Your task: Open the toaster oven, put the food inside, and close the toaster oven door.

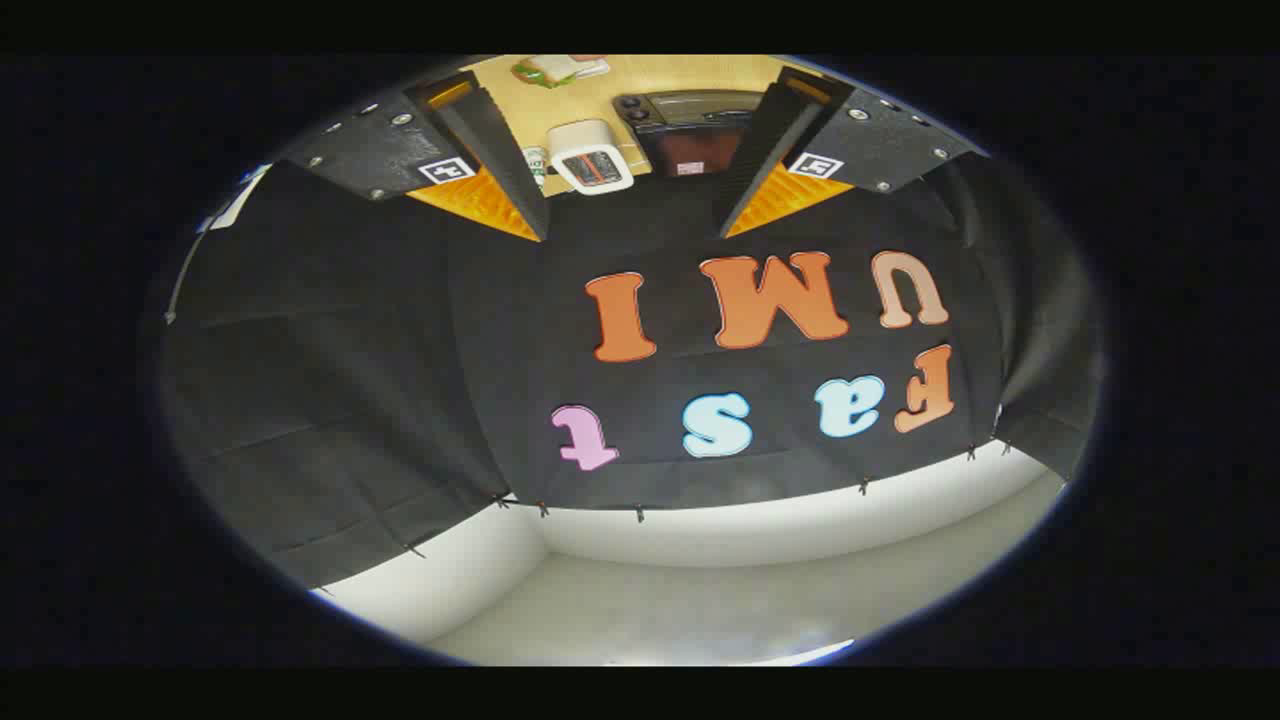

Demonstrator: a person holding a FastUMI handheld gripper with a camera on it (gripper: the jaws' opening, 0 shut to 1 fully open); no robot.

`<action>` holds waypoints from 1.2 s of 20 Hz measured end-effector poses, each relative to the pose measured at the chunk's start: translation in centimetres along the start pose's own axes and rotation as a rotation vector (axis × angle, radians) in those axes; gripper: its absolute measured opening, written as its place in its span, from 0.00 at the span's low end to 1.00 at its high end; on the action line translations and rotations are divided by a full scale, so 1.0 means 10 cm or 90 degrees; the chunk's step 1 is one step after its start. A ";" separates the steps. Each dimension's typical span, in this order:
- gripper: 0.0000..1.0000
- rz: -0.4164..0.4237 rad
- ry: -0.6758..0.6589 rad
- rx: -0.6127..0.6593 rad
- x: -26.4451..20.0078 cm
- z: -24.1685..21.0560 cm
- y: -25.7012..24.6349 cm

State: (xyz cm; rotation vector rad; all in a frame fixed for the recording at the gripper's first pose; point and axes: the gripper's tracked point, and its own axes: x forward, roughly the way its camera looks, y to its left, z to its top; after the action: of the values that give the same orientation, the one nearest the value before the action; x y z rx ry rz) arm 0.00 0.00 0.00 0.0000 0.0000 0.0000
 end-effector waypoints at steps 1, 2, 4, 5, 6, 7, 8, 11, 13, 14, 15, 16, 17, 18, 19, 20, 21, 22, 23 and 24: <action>0.97 0.001 0.006 -0.005 0.00 -0.02 0.04; 0.98 0.001 0.012 -0.010 0.01 -0.04 0.07; 0.98 -0.004 0.017 -0.019 0.02 -0.04 0.10; 0.97 -0.007 0.016 -0.022 0.03 -0.04 0.11; 0.97 -0.014 0.016 -0.027 0.02 -0.05 0.11; 0.97 -0.017 0.016 -0.035 0.03 -0.07 0.12; 0.97 -0.016 0.019 -0.042 0.03 -0.08 0.14; 0.98 -0.004 0.026 -0.039 0.02 -0.12 0.22; 0.98 -0.003 0.024 -0.032 0.03 -0.11 0.21; 0.98 -0.005 0.023 -0.029 0.04 -0.11 0.20; 0.98 -0.005 0.024 -0.025 0.06 -0.11 0.19; 0.98 -0.004 0.027 -0.023 0.06 -0.13 0.20; 0.98 -0.004 0.028 -0.021 0.07 -0.14 0.19; 0.98 -0.003 0.025 -0.020 0.09 -0.13 0.20; 0.98 -0.003 0.021 -0.021 0.13 -0.14 0.21; 0.98 -0.003 0.015 -0.021 0.18 -0.17 0.23; 0.98 0.000 0.018 -0.019 0.22 -0.22 0.27; 0.98 0.011 0.021 -0.015 0.25 -0.29 0.34; 0.98 0.023 0.023 -0.009 0.29 -0.34 0.43; 0.98 0.033 0.022 -0.006 0.33 -0.41 0.52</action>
State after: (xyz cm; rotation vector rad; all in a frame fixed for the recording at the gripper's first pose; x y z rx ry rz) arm 3.33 5.19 -4.10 -0.0099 0.0345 0.0526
